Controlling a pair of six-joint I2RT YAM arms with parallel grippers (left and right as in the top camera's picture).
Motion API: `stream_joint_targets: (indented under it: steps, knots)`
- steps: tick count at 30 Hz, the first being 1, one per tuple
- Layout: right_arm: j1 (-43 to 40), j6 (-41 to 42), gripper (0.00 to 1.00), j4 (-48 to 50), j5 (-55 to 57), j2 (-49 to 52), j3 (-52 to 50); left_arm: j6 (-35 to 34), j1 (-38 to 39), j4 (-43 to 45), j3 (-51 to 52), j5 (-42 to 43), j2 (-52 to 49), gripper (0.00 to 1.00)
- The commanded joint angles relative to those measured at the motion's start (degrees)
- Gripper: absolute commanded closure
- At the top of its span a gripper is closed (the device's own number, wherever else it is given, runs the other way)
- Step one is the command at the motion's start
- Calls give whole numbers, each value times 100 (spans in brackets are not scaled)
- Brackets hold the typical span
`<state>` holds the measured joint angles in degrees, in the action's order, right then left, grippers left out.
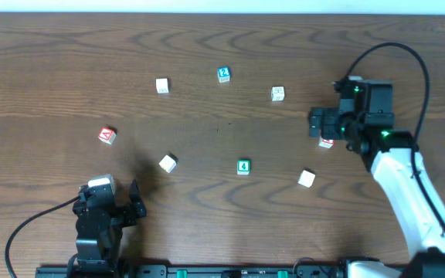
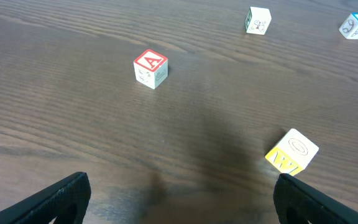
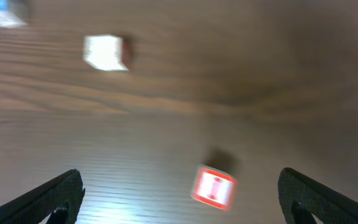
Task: Spell out Ai2
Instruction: 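Move right gripper to the red 'I' block and grasp it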
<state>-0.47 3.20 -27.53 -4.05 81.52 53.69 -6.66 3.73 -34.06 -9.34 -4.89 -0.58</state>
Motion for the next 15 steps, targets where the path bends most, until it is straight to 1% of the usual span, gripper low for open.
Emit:
stream_joint_targets:
  steps: [1, 3, 9, 15]
  knots:
    - [-428, 258, 3, -101, -144, 396, 57, -63, -37, 4, 57, -17, 33, 4]
    - [-575, 258, 9, -118, -461, 614, 57, -63, -39, 4, 57, -17, 33, 5]
    - [-575, 428, 12, -120, -476, 1255, 57, -63, -37, 4, 55, -17, 33, 5]
    - [-546, 623, 18, -94, -479, 1681, 59, -63, -37, 4, 57, -17, 33, 5]
